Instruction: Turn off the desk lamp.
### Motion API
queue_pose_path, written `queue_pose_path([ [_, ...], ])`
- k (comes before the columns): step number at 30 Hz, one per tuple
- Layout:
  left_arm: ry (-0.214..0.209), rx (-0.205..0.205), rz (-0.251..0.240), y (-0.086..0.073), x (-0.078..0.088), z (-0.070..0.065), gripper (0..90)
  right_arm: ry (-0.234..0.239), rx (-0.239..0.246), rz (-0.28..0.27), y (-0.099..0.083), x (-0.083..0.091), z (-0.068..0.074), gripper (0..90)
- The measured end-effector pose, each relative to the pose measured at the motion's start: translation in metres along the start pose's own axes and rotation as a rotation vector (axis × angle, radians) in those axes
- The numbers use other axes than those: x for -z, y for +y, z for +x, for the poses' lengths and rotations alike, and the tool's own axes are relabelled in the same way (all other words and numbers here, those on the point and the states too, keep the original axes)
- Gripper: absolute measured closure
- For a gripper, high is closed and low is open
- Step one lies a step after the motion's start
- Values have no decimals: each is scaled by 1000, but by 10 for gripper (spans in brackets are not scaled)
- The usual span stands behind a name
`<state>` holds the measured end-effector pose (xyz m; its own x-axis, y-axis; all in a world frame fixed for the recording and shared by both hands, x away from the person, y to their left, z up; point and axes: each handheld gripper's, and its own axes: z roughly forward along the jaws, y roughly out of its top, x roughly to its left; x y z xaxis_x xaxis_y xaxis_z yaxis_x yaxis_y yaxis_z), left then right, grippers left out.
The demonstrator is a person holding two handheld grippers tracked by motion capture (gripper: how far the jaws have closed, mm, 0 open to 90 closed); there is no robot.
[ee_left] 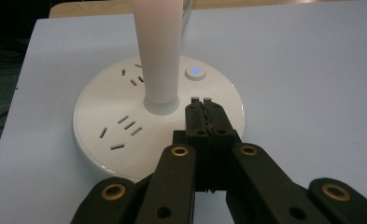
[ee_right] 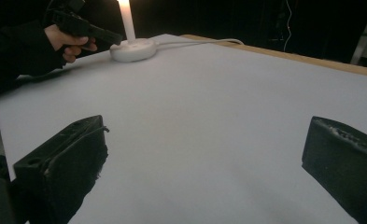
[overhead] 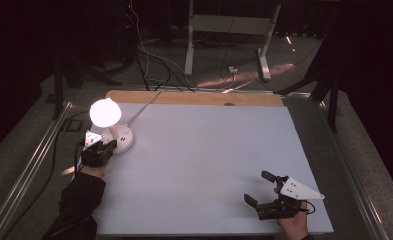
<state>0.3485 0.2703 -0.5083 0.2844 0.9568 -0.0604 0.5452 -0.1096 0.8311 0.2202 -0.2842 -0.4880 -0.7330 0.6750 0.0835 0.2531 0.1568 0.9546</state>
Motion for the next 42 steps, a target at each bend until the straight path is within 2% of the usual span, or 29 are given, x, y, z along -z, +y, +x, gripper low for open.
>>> queue_pose_path([
  [13, -4, -9, 8, -3, -5, 2, 900, -1, 0, 1, 0, 0, 0, 0],
  [28, 13, -55, 38, 1, -7, -1, 900, -1, 1, 7, 0, -1, 0, 0],
  [30, -2, -44, 32, 2, -7, 0, 900, -4, 3, 6, 0, -1, 0, 0],
  [34, -5, -17, 15, 7, -4, 1, 900, -6, -1, 2, 0, 0, -1, 0],
  [42, -17, -11, -8, 17, 5, 2, 900, -4, -2, -1, 0, 1, -1, 0],
])
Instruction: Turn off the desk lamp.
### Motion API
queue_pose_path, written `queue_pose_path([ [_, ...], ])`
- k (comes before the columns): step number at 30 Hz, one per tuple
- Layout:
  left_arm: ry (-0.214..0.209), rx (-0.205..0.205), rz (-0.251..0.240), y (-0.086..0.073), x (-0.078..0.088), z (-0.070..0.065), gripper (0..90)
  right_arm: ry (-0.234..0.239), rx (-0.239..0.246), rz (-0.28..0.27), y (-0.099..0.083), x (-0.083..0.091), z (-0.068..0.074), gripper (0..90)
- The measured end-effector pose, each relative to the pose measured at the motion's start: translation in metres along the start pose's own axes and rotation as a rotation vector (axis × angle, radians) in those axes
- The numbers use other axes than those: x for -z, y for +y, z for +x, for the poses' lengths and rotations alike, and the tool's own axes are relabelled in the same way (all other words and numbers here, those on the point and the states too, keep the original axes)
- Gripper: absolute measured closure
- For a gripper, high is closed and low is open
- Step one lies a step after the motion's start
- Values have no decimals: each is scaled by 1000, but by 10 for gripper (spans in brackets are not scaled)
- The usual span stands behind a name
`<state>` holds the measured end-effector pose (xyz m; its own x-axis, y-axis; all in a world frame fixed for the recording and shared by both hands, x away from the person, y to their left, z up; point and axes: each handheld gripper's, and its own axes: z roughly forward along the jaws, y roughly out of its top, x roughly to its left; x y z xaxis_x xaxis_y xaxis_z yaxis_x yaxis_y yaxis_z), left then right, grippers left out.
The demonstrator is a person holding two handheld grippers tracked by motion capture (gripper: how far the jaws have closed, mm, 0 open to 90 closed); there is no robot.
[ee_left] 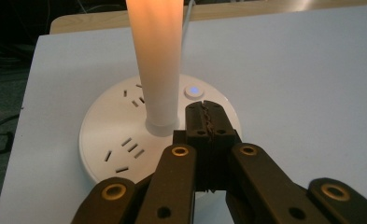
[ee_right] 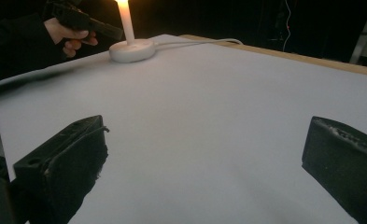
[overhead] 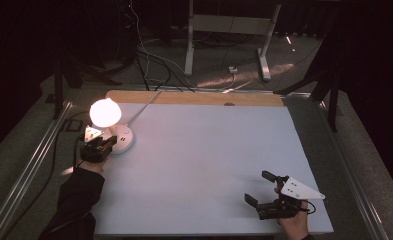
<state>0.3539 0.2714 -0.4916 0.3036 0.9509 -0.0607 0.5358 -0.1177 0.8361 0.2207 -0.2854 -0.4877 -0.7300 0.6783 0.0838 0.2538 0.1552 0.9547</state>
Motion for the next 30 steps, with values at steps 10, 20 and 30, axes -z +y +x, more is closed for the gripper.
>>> queue_pose_path([
  [10, -4, -2, 8, -2, -2, 1, 900, 1, 0, 2, 0, -1, 1, 0],
  [20, -8, 8, 37, -10, -11, 4, 900, 3, -1, 6, 0, -1, 1, 0],
  [30, -22, -1, 46, -13, -14, 3, 900, 3, 0, 7, -1, -1, 1, 0],
])
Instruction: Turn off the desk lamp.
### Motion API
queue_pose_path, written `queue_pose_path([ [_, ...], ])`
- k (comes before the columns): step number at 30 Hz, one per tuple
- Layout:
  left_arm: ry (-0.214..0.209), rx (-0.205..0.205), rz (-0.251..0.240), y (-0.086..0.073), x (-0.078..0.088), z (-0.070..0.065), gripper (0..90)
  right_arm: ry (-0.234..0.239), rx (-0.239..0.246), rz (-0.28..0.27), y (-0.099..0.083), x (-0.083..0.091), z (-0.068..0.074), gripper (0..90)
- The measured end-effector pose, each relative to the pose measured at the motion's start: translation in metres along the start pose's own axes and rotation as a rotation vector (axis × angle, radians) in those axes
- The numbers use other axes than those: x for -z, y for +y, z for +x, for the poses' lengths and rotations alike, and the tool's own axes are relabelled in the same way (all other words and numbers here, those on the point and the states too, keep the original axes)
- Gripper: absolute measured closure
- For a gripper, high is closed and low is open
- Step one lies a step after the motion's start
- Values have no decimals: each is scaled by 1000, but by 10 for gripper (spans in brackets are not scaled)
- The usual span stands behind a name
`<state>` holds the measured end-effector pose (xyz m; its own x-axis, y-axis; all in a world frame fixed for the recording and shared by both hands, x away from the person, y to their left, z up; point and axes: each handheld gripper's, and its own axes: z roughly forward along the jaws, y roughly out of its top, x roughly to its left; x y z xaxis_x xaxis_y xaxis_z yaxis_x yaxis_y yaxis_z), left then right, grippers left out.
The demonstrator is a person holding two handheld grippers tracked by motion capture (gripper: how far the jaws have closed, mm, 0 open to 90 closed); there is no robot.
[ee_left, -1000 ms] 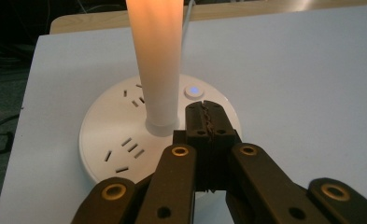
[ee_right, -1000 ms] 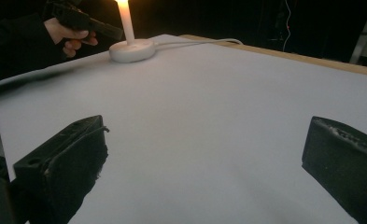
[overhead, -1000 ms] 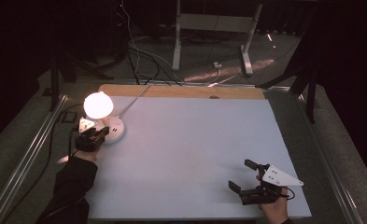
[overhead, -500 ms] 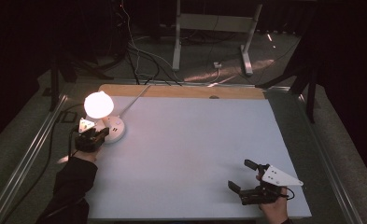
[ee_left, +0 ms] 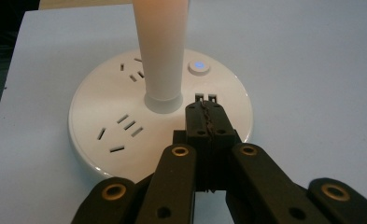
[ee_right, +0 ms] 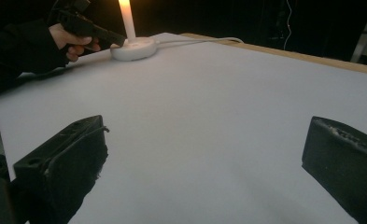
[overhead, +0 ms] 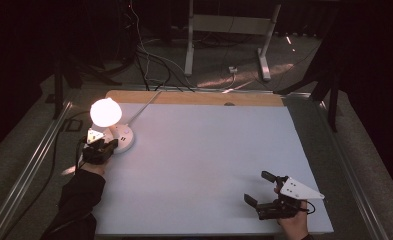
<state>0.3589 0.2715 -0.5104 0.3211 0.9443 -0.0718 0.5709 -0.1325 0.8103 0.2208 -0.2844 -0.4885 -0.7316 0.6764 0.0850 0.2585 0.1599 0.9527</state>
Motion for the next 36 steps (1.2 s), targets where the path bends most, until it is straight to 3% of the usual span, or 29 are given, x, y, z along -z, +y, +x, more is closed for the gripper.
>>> queue_pose_path([
  [3, 4, -19, 12, 1, -1, -3, 900, 0, 0, 1, 0, 0, 0, 0],
  [12, 3, -13, 1, 2, -3, -4, 900, 0, 0, 0, 0, 0, 0, 0],
  [17, 17, 5, -33, 11, 7, 0, 900, -3, 2, -3, 0, 1, 0, 0],
  [24, 21, -9, -47, 21, 17, 0, 900, -1, 2, -3, 1, 1, 0, 0],
  [36, 22, -2, -30, 14, 12, 2, 900, 0, -2, -2, 0, 0, 0, 0],
])
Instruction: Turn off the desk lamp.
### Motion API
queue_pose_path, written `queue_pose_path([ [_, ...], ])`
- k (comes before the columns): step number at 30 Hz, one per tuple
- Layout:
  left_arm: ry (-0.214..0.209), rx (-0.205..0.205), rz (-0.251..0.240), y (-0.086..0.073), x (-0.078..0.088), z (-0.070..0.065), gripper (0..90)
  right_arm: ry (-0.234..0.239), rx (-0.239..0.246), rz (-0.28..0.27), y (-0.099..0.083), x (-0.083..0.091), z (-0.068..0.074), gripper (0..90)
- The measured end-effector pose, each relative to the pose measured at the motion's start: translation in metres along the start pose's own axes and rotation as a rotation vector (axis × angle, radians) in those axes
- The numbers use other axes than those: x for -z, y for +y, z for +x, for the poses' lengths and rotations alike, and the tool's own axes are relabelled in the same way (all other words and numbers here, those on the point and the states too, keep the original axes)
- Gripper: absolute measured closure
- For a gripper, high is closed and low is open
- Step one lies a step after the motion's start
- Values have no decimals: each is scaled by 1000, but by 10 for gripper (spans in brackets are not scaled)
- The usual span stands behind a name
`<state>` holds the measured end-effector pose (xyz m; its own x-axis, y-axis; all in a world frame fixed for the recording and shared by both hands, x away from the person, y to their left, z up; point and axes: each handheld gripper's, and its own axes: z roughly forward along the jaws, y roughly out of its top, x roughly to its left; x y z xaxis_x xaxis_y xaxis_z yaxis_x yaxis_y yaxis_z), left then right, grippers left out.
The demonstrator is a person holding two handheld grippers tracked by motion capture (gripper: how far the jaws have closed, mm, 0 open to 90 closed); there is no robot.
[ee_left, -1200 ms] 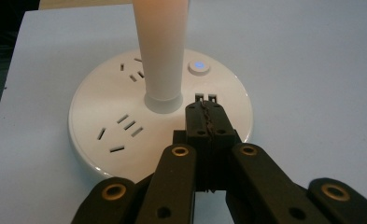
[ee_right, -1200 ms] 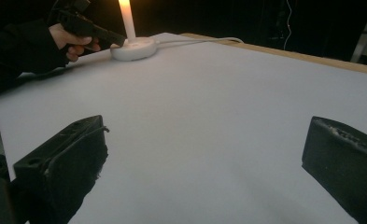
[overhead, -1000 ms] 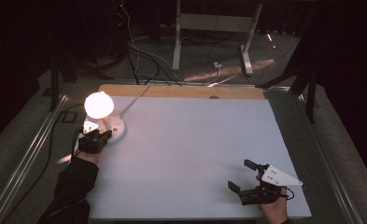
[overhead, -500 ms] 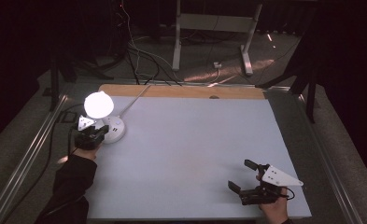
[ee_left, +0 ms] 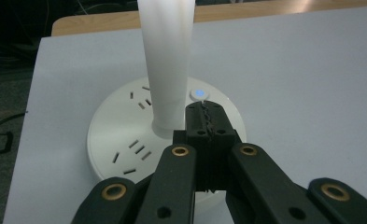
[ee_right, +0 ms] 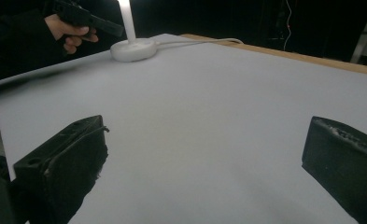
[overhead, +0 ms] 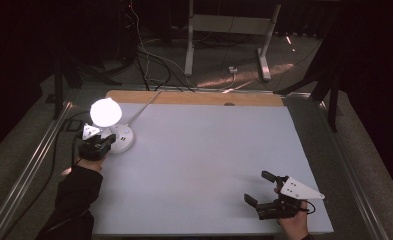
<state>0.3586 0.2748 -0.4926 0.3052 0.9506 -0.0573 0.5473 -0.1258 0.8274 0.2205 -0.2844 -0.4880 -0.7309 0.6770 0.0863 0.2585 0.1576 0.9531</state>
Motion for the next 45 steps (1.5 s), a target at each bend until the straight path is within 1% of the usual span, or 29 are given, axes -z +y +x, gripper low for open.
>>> queue_pose_path([
  [3, 1, 5, 5, -3, -2, 0, 900, 1, -1, 1, 0, 0, 0, 0],
  [4, -6, 9, 7, -4, -3, 0, 900, 0, -1, 1, 0, 0, 0, 0],
  [6, -3, 3, 15, -6, -5, 0, 900, 1, 0, 1, 0, 0, 0, 0],
  [10, -7, 12, 25, -10, -7, 0, 900, 0, 1, 2, 0, 0, 0, 0],
  [15, -5, 8, 37, -13, -10, 0, 900, 3, -1, 2, -1, 0, -1, 0],
  [19, 1, 9, 37, -14, -11, 2, 900, 0, 1, 5, -1, -1, -1, 0],
  [22, -5, 8, 37, -14, -11, 1, 900, 1, 2, 6, -1, -1, 0, 0],
  [25, -4, 4, 38, -14, -11, 0, 900, 1, 2, 8, -1, -1, 0, 0],
  [27, -1, -7, 37, -15, -11, 0, 900, 2, 1, 8, -1, -1, 0, 0],
  [29, 7, -7, 34, -16, -10, -1, 900, 1, 3, 9, -1, -1, 0, 0],
  [30, 14, -21, 31, -16, -10, -3, 900, 3, 3, 9, -1, -2, 0, 0],
  [31, 19, -25, 33, -16, -10, -3, 900, 2, 4, 9, -1, -2, 0, 0],
  [33, 17, -24, 38, -15, -11, -3, 900, 3, 2, 10, -1, -2, 0, 0],
  [35, 1, -7, 36, -14, -11, -1, 900, 1, 4, 9, -1, -2, 0, 0],
  [37, 3, -4, 33, -13, -10, 0, 900, -1, 1, 8, -1, -1, 0, 0],
  [38, 4, 1, 25, -12, -9, 0, 900, -2, 0, 8, -1, -1, -1, 0],
  [39, -5, 12, 18, -11, -8, 0, 900, -3, -2, 7, -1, -1, -1, 0],
  [41, -5, 12, 12, -9, -6, 0, 900, -3, -4, 7, -1, -1, -1, 0],
  [44, -18, 22, 5, -5, -3, -1, 900, 0, 0, 8, -1, -1, -1, 0],
  [45, -21, 17, 8, -3, -1, -1, 900, -1, 1, 8, -1, -1, -1, 0],
])
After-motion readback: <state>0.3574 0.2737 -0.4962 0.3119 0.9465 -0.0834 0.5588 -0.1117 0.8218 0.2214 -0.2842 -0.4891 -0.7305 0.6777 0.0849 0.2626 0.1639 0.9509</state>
